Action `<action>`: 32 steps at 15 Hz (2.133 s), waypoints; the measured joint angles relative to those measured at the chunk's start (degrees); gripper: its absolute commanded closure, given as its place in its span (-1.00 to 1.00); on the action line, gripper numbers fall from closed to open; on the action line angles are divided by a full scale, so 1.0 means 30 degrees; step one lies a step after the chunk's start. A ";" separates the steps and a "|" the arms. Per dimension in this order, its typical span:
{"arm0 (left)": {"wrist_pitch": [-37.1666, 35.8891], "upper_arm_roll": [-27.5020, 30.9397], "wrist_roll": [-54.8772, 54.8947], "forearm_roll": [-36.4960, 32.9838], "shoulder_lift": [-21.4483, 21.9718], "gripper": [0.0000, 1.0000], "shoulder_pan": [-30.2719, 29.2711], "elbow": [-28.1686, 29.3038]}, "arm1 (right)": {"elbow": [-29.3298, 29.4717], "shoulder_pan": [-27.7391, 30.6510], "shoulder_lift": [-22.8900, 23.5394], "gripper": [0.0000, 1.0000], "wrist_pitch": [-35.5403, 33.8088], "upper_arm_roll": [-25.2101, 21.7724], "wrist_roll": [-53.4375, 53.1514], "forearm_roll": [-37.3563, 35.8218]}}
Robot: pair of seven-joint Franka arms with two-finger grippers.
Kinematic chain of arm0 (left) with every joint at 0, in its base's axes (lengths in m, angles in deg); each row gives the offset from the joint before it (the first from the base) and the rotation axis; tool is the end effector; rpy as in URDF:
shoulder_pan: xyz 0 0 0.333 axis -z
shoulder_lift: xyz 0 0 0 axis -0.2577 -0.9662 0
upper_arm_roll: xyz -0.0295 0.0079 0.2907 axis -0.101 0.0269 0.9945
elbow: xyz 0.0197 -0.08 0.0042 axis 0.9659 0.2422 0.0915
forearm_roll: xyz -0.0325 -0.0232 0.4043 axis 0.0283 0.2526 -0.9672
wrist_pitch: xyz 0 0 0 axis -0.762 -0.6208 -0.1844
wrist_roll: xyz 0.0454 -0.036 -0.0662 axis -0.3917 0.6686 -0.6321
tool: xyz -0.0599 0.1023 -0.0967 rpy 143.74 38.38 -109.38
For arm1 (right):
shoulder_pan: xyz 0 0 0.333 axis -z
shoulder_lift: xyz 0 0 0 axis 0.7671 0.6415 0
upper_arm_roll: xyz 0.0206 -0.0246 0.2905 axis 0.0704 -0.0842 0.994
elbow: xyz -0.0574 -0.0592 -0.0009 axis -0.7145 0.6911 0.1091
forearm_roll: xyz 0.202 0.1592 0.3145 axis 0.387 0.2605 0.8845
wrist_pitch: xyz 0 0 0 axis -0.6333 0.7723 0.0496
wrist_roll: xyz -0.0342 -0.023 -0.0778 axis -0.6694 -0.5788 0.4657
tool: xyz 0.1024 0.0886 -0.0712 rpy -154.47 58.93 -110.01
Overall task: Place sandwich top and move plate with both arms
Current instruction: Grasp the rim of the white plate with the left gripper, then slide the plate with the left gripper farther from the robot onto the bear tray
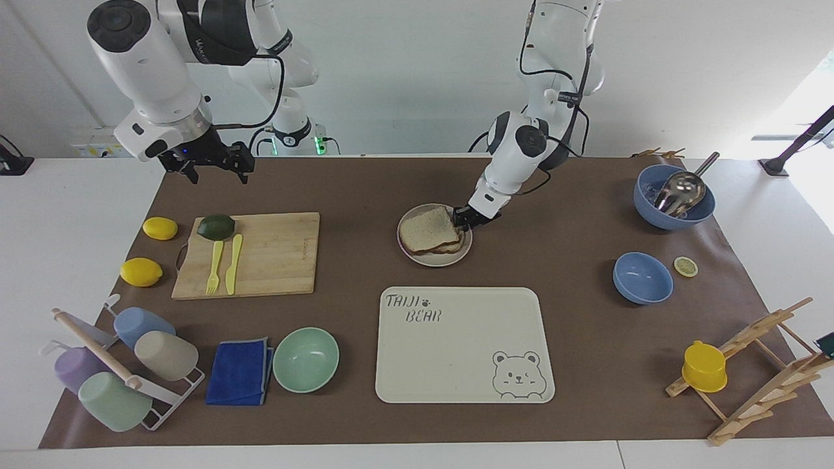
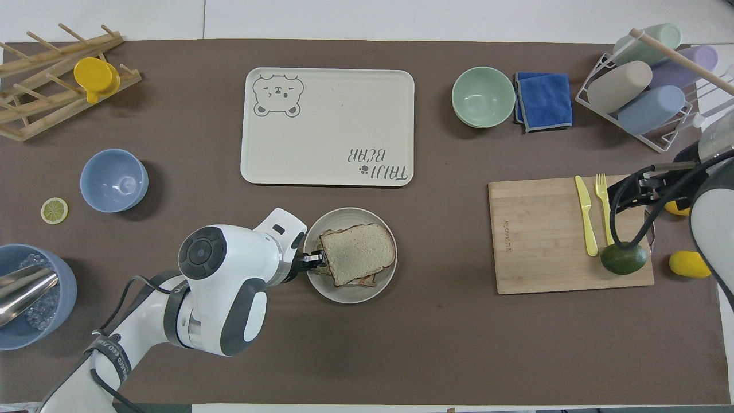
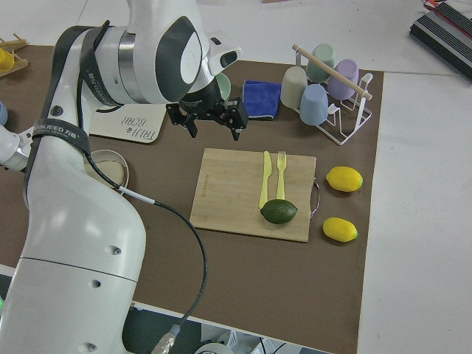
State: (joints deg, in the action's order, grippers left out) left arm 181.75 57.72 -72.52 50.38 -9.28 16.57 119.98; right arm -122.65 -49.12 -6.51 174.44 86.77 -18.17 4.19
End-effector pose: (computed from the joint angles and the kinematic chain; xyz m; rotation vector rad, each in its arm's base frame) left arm 0.4150 -0.3026 0.2207 2.8734 0.1666 -0.1458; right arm 0.5445 0.0081 0.5099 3.0699 0.0369 -0.2688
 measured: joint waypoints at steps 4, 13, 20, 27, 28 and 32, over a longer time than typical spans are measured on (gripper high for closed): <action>-0.0099 0.0041 0.0004 0.0020 -0.0003 1.00 -0.0013 -0.0064 | 0.0057 0.0235 0.0000 -1.00 0.0008 0.0049 0.0223 0.0000; -0.2287 0.0364 0.2662 0.1935 -0.0056 1.00 -0.1123 -0.1218 | 0.0448 0.0572 0.0076 -1.00 0.0489 -0.1206 0.0392 0.0871; -0.2511 0.0412 0.2826 0.2035 -0.0069 1.00 -0.1441 -0.1498 | 0.0542 0.0443 0.0137 -1.00 0.0486 -0.1060 0.0397 0.0889; -0.2662 0.0417 0.4254 0.3154 -0.0073 1.00 -0.1654 -0.1637 | 0.0567 0.0440 0.0142 -1.00 0.0372 -0.0902 0.0703 0.0819; -0.2663 0.0426 0.4663 0.3561 -0.0073 1.00 -0.1688 -0.1644 | 0.0574 0.0441 0.0142 -1.00 0.0372 -0.0901 0.0734 0.0809; -0.2868 0.0433 0.5076 0.4168 -0.0076 1.00 -0.1925 -0.1864 | 0.0582 0.0441 0.0142 -1.00 0.0371 -0.0900 0.0761 0.0804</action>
State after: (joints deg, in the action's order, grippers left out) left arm 173.15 59.02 -57.30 62.88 -9.51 10.79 114.38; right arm -120.90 -47.80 -6.08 175.55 84.07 -15.89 6.60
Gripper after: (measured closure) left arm 0.912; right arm 0.000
